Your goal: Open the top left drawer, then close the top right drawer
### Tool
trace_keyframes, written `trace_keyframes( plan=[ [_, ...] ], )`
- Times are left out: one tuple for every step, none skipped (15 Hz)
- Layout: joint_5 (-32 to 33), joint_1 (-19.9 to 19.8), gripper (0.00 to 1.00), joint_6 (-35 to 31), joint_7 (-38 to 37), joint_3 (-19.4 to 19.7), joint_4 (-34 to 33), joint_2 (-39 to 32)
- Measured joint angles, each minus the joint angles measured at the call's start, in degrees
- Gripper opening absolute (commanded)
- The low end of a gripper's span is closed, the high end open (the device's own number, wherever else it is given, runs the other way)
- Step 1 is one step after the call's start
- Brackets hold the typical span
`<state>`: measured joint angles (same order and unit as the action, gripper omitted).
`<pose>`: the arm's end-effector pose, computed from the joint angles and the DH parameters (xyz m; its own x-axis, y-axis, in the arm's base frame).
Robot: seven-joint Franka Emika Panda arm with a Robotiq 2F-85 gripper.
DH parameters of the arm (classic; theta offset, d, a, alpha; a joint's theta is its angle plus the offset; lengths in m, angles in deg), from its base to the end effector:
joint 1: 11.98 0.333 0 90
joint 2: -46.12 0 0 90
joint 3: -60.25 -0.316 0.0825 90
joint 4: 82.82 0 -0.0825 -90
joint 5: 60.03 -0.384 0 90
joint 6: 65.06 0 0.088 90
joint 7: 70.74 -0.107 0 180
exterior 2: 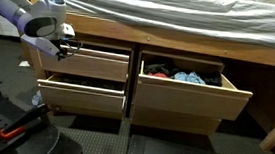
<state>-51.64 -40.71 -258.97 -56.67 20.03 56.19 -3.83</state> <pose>0.4562 0.1572 0.0868 0.9016 0.2202 0.3723 0.3736 -0.8302 -0.4137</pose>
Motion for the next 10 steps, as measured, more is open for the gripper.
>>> trace_keyframes(
  plan=[
    [-0.34, 2.08, 1.00, -3.01, -2.84, 1.28, -0.02, 1.30],
    [-1.12, 4.59, 1.00, -5.46, -5.75, 2.77, -0.04, 3.03],
    [-2.08, 6.96, 1.00, -5.73, -8.70, 4.11, -0.49, 5.16],
    [-3.46, 9.33, 1.00, -5.52, -11.78, 5.43, -1.42, 7.77],
    [-5.15, 11.88, 1.00, -5.27, -14.57, 7.10, -2.29, 10.39],
    [-7.35, 14.73, 1.00, -4.93, -17.14, 9.30, -2.73, 12.91],
    [-9.90, 17.93, 1.00, -3.94, -19.67, 11.86, -2.74, 15.27],
    [-11.51, 20.59, 1.00, -3.56, -21.48, 13.90, -2.61, 16.86],
    [-12.26, 22.11, 1.00, -3.56, -22.57, 14.92, -2.41, 17.72],
    [-12.50, 22.80, 1.00, -3.56, -23.15, 15.32, -2.28, 18.05]
  ],
)
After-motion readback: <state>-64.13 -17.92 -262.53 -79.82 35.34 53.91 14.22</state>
